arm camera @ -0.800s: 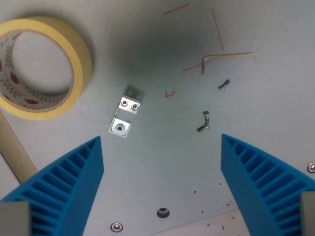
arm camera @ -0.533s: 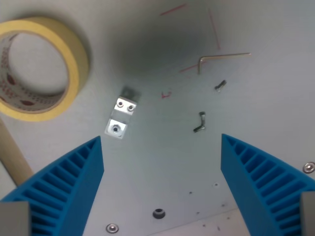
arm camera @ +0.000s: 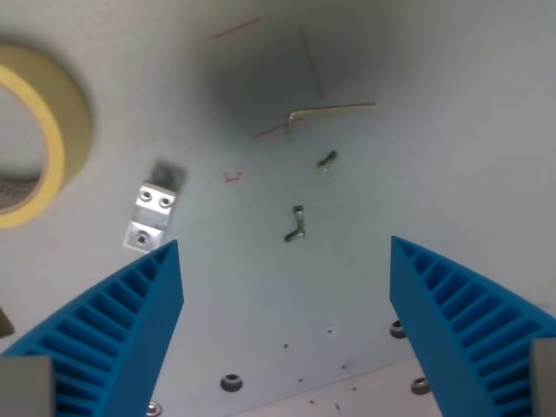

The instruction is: Move in gripper positive y

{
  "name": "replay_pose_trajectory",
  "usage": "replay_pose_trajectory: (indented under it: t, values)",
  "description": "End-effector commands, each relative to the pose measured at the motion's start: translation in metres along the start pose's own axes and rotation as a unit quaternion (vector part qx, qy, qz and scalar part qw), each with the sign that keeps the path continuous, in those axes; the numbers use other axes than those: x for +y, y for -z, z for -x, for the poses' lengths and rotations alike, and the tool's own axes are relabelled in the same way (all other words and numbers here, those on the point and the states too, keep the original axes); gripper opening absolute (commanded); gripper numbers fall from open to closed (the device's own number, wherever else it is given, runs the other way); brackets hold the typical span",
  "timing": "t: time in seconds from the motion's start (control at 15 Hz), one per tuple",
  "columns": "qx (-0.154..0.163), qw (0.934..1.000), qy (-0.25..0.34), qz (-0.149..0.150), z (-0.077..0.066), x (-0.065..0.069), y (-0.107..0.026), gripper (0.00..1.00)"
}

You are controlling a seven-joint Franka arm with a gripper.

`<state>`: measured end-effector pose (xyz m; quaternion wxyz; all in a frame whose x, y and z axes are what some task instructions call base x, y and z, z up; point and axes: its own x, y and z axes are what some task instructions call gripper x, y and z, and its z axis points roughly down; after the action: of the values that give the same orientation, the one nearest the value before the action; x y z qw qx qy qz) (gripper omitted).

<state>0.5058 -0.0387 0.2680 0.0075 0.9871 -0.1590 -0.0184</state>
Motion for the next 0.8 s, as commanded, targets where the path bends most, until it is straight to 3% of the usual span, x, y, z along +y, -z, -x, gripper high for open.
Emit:
replay_pose_trajectory:
  t: [0.07, 0.8]
  values:
    - [0.012, 0.9999, 0.006, -0.005, 0.009, 0.017, 0.005, 1.0]
    - [0.012, 0.9999, 0.006, -0.005, 0.008, 0.072, 0.004, 1.0]
